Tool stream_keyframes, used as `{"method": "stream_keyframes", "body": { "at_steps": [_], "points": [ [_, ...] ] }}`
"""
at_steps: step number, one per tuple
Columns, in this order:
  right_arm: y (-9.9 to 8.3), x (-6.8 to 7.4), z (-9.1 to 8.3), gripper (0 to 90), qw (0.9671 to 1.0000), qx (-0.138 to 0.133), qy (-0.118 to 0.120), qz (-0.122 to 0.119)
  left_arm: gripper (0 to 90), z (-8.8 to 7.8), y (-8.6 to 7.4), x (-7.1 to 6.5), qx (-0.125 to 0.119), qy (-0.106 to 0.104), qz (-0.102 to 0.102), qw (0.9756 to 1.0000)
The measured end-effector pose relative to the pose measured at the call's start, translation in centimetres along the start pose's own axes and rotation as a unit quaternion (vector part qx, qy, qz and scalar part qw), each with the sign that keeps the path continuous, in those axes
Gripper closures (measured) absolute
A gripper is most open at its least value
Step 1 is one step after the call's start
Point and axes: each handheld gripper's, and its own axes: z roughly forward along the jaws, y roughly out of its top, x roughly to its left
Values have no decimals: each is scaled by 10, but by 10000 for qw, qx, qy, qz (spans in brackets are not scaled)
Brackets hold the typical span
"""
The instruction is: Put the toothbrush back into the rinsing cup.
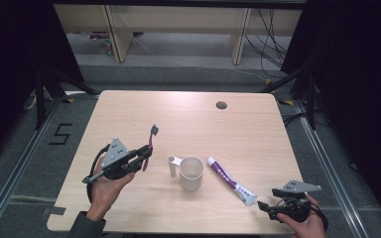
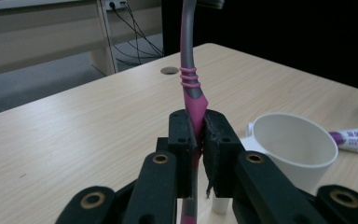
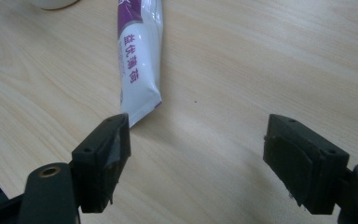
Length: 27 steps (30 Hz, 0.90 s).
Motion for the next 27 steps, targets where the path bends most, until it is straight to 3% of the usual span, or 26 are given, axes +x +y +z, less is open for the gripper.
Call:
{"method": "stream_keyframes", "body": {
  "at_steps": [6,22,23,24,27],
  "points": [
    [0,0,0,236,10000,10,4,-8,818,5,5,2,-172,115,-78,9998],
    [0,-1,-1,236,10000,-34,11,-40,818,20,22,-8,-409,1,-163,9990],
    [0,-3,-1,236,9998,-64,-39,-161,818,21,23,-9,-431,-9,-184,9989],
    [0,-2,0,236,9999,-85,40,-43,818,22,24,-10,-490,-52,-201,9986],
    [0,-1,0,236,9999,-82,33,-50,817,23,27,-13,-497,-50,-191,9986]
  ]
}}
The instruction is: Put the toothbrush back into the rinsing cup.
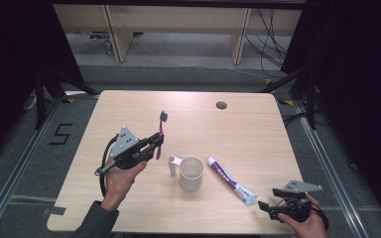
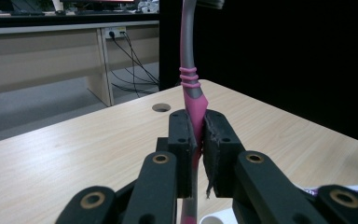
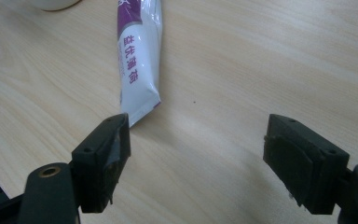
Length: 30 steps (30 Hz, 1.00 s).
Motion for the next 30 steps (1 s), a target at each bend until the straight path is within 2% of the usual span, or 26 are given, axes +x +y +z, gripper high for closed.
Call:
{"method": "stream_keyframes", "body": {
  "at_steps": [1,2,3,5,7,8,10,16,19,22,25,27,28,30],
  "points": [
    [0,-2,-1,236,9999,21,-69,-114,818,1,1,-1,-19,-5,3,10000],
    [0,-2,-1,236,9999,22,-71,-112,818,1,2,-2,-29,-16,4,10000],
    [0,0,0,236,10000,-4,1,-3,818,2,2,-3,-18,-38,16,10000],
    [0,0,-1,236,10000,35,-13,1,818,5,3,-4,-30,-57,18,10000],
    [0,-2,0,236,9998,-32,-54,-162,818,7,4,-5,-39,-76,4,10000],
    [0,0,0,236,10000,-22,25,-11,818,8,5,-6,-37,-94,6,9999],
    [0,1,-1,236,10000,56,13,81,818,10,6,-7,-53,-98,0,9999],
    [0,0,-1,236,10000,41,-63,-18,818,18,9,-12,-70,-154,7,9999],
    [0,1,-1,236,10000,81,-34,43,818,21,9,-15,-66,-191,13,9998],
    [0,0,-1,236,10000,47,-65,-16,818,24,6,-17,-2,-227,28,9997],
    [0,2,-1,236,9999,65,2,88,818,26,4,-16,15,-223,34,9997],
    [0,1,-2,236,10000,45,-59,48,818,27,1,-16,37,-224,-15,9997],
    [0,0,0,236,10000,-18,49,-20,817,27,0,-16,34,-214,-21,9998],
    [0,0,-1,236,10000,3,1,29,818,29,-1,-15,52,-228,-28,9997]
  ]
}}
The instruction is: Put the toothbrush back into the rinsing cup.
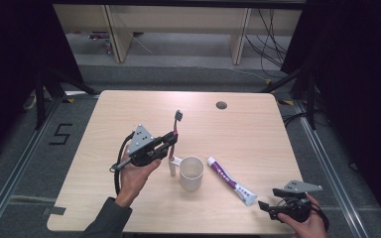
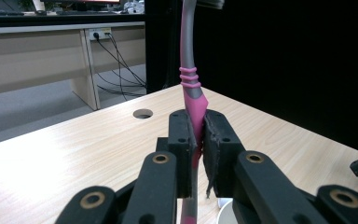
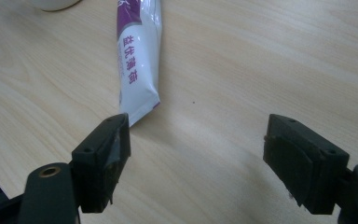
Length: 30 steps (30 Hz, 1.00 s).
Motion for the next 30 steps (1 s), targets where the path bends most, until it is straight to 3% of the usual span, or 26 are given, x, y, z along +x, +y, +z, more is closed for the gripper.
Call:
{"method": "stream_keyframes", "body": {
  "at_steps": [9,10,12,21,30],
  "points": [
    [0,1,0,236,10000,65,6,47,817,5,-8,-1,112,-19,34,9999],
    [0,-1,1,236,9999,-20,40,-93,817,5,-10,-1,108,-17,36,9999],
    [0,1,0,236,10000,30,-6,26,817,6,-12,-1,141,-23,39,9999],
    [0,0,0,236,10000,54,-23,-39,816,5,-21,1,199,-12,52,9998],
    [0,1,0,236,10000,19,-21,-26,815,3,-31,3,328,-61,-30,9994]
  ]
}}
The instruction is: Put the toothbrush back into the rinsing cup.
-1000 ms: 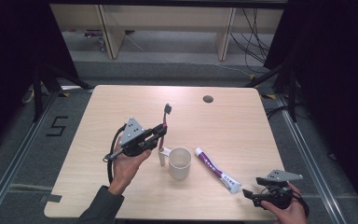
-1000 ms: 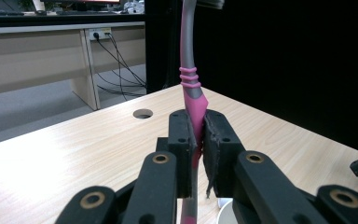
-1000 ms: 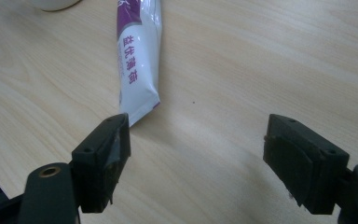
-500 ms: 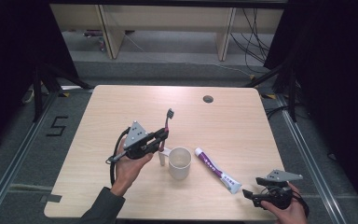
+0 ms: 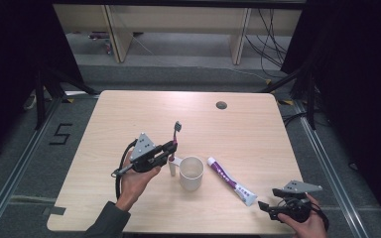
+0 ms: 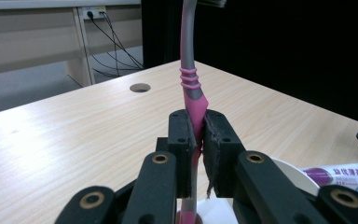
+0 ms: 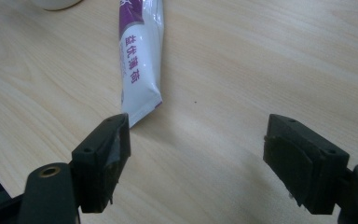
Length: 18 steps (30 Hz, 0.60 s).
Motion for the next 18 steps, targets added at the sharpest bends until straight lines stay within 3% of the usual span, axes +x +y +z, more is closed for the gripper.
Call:
{"method": "stream_keyframes", "body": {
  "at_steps": [11,12,18],
  "points": [
    [0,1,-1,236,10000,40,-17,40,814,-1,-14,1,223,-99,-4,9997],
    [0,-2,0,236,9999,12,-18,-102,814,-2,-15,1,252,-81,11,9996],
    [0,-2,1,236,9999,-12,1,-100,814,-1,-22,1,343,-104,-47,9993]
  ]
}}
